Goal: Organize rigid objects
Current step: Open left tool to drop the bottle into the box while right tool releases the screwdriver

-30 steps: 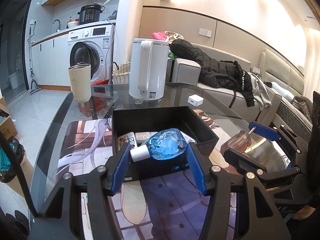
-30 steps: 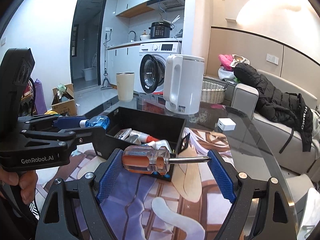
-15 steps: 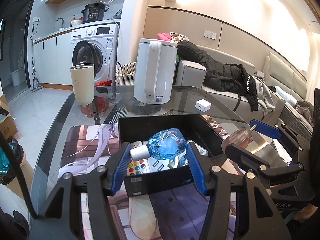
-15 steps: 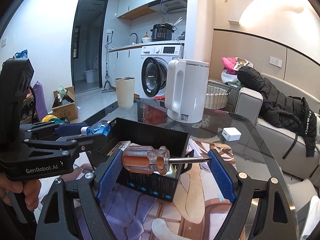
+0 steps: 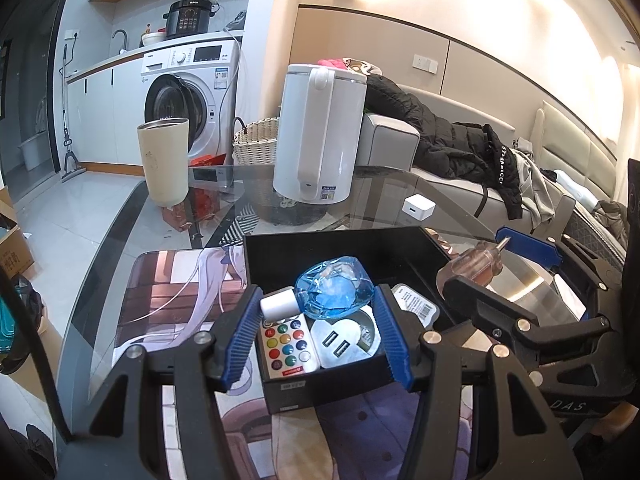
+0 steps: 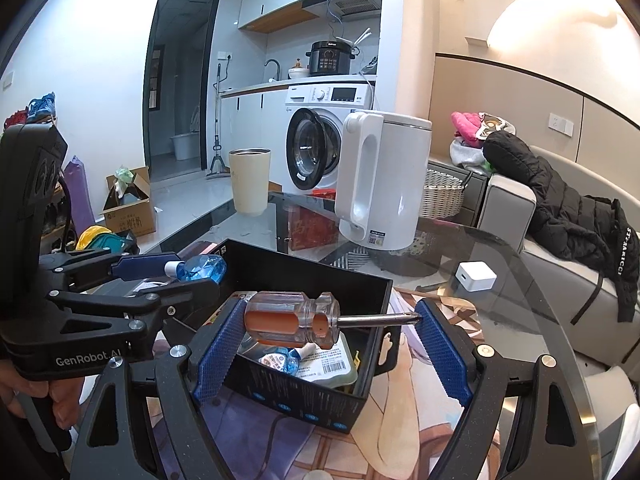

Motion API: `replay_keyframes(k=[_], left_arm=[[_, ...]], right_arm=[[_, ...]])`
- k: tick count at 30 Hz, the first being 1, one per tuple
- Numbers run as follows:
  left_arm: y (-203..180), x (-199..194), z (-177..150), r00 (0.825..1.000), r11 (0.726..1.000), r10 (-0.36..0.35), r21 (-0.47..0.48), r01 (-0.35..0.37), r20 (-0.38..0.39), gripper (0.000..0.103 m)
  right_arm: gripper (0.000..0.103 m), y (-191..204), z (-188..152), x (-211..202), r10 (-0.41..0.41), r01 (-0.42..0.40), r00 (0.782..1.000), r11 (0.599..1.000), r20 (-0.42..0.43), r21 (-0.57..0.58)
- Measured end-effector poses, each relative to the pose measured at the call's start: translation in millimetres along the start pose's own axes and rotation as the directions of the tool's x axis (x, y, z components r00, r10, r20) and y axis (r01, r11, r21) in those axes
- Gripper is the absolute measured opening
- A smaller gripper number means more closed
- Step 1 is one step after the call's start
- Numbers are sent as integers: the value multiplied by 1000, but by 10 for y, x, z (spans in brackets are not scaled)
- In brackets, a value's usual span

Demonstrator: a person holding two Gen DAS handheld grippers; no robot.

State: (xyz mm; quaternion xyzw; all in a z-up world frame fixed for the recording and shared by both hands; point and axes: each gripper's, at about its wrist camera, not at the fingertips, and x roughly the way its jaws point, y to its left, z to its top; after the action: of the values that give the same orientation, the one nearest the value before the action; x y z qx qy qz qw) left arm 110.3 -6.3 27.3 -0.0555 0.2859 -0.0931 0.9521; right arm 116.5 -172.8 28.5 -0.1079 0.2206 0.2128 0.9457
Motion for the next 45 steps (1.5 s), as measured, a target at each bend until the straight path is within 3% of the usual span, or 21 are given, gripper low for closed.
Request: replay_keyframes(k=[41,45], left_arm=[[154,250,57,999,999,30,-10,-30,-18,56],[172,228,43,999,999,44,-11,-45,-19,56]], right_arm=[[86,30,56,361,24,-25,1000,999,-15,-34],[93,25,58,332,20,-20,1000,999,-4,-35]])
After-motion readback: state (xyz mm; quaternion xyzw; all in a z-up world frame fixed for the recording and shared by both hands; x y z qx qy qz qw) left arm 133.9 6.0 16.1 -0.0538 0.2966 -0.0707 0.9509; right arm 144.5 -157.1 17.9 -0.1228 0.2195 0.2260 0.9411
